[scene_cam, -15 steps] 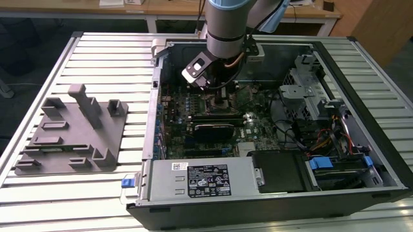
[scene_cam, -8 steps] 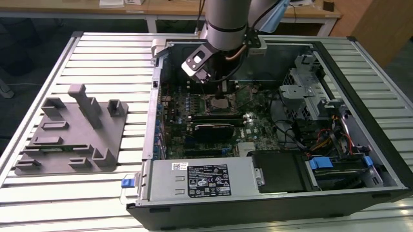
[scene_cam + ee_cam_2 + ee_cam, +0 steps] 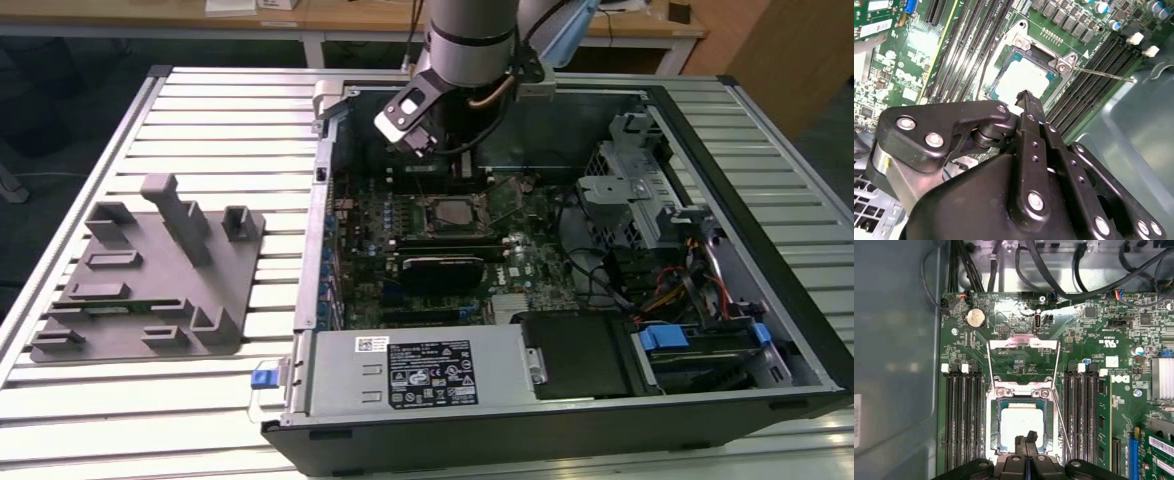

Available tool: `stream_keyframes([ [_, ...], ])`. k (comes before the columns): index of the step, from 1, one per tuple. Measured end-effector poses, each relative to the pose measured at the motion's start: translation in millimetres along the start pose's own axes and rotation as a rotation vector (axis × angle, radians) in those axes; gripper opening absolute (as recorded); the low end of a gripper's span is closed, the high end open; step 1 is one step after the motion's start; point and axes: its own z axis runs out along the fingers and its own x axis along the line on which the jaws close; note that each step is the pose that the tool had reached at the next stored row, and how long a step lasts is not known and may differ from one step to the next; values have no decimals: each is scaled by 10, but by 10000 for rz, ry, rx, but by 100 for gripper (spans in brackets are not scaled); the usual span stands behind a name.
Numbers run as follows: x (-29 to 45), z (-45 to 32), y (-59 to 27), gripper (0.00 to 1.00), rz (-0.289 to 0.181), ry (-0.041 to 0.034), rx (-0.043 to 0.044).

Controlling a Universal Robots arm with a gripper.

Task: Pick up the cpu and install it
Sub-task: 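Place the cpu into insertion slot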

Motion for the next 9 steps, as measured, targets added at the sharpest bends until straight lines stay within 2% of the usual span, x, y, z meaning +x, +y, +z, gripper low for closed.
stream_keyframes([
  [5,5,-103,4,11,0,2,-6],
  [9,6,-148,5,11,0,1,-8],
])
